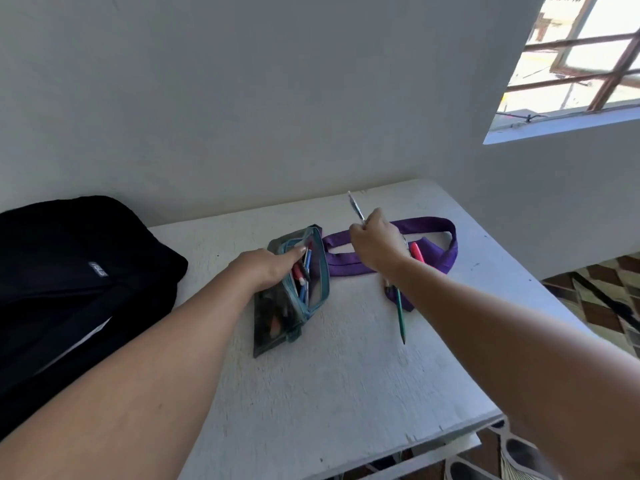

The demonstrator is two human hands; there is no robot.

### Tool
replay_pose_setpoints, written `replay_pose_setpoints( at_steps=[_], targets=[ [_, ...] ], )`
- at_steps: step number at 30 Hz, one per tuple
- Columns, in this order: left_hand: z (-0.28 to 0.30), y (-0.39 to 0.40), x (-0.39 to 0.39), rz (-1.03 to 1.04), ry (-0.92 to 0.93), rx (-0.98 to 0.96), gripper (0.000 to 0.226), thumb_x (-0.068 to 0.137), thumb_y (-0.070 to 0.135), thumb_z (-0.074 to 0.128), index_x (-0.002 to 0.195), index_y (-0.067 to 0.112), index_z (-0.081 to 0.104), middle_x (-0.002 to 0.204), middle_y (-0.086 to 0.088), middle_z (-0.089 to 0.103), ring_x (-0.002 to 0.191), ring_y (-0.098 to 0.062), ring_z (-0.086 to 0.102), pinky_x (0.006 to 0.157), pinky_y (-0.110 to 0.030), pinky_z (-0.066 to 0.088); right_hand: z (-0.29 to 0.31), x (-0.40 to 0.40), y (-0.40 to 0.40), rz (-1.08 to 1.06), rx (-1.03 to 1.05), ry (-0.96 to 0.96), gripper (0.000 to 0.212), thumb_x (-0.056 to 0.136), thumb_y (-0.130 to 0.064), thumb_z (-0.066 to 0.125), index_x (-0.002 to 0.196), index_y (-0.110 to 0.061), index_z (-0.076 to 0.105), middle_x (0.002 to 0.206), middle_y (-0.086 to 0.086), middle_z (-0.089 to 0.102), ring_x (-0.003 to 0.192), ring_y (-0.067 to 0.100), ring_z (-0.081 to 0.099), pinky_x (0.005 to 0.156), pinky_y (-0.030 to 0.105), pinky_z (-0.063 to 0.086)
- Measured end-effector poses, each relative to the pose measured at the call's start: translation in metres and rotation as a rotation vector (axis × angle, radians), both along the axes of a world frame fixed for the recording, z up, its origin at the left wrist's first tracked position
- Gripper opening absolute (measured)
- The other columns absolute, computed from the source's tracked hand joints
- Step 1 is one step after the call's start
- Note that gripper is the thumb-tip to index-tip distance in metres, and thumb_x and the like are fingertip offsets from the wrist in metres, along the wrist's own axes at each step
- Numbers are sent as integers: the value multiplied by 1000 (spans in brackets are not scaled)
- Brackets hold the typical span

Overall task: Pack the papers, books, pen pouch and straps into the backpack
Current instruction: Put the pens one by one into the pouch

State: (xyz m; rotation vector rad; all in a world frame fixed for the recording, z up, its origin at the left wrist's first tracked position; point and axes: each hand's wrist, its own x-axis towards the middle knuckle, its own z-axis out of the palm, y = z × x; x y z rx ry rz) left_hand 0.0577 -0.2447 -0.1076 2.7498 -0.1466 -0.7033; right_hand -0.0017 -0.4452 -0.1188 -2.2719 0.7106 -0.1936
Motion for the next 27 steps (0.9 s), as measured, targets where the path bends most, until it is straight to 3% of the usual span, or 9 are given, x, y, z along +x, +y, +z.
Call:
replay_pose_setpoints(
  at_steps=[4, 9, 13, 16, 18, 20, 23, 25, 27],
  targets=[
    [0, -5, -4, -14, -11, 31, 111, 82, 92, 28, 150, 7, 47, 153, -19, 46, 134, -37, 50, 99, -38, 42, 5, -17, -25, 25, -276, 232, 36, 100, -25, 47, 131, -6, 49, 114, 15, 61, 109, 39, 63, 78, 40, 44],
    [-1, -1, -3, -7, 1, -1, 109, 83, 91, 28, 152, 8, 44, 157, -18, 41, 139, -37, 45, 106, -40, 40, -4, -30, -26, 80, -473, 374, 29, 99, -21, 56, 124, -7, 57, 89, 6, 57, 79, 27, 60, 53, 32, 38],
    [-1, 2, -4, 4, 8, -16, 112, 82, 93, 27, 153, 8, 42, 159, -18, 40, 140, -38, 44, 109, -41, 40, 0, -28, -15, 139, -547, 417, 25, 96, -13, 52, 116, -7, 65, 117, 14, 59, 89, 33, 65, 61, 37, 48],
    [-2, 3, -4, 4, 14, -15, 112, 80, 94, 28, 152, 9, 44, 157, -18, 42, 138, -38, 46, 109, -42, 42, 4, -27, -11, 92, -436, 366, 9, 90, -12, 53, 92, -10, 62, 100, 10, 64, 88, 32, 67, 64, 35, 48],
    [-2, 2, -4, 6, 12, -16, 113, 80, 94, 28, 152, 9, 44, 157, -18, 42, 137, -38, 47, 107, -41, 42, 8, -24, -8, 33, -369, 296, 12, 92, -13, 52, 99, -11, 62, 88, 6, 62, 83, 30, 65, 66, 36, 49],
    [-2, 2, -4, 3, 4, -22, 113, 80, 94, 27, 153, 9, 43, 157, -18, 43, 137, -38, 47, 106, -40, 42, 11, -16, -4, -2, -248, 161, 12, 100, -20, 49, 108, -15, 57, 92, 5, 64, 84, 29, 66, 69, 40, 54],
    [-1, 2, -3, 25, 19, -56, 111, 82, 92, 26, 155, 9, 40, 158, -18, 40, 139, -37, 45, 107, -41, 39, 17, -7, 11, 55, 242, -155, 12, 109, -26, 48, 114, -17, 54, 105, 10, 72, 85, 29, 72, 77, 54, 63],
    [-1, 4, -2, 54, 33, -103, 106, 86, 88, 25, 156, 10, 36, 162, -17, 34, 145, -36, 39, 113, -43, 34, 23, -6, 26, 149, 484, -304, 11, 111, -19, 46, 118, -12, 51, 113, 13, 72, 83, 23, 70, 72, 41, 65],
    [0, 7, 0, 80, 53, -166, 103, 88, 87, 23, 156, 11, 37, 162, -16, 33, 146, -35, 37, 116, -44, 30, 23, -7, 40, 273, 369, -382, 12, 112, -18, 43, 120, -12, 49, 114, 7, 72, 88, 20, 72, 64, 30, 59]
  ],
)
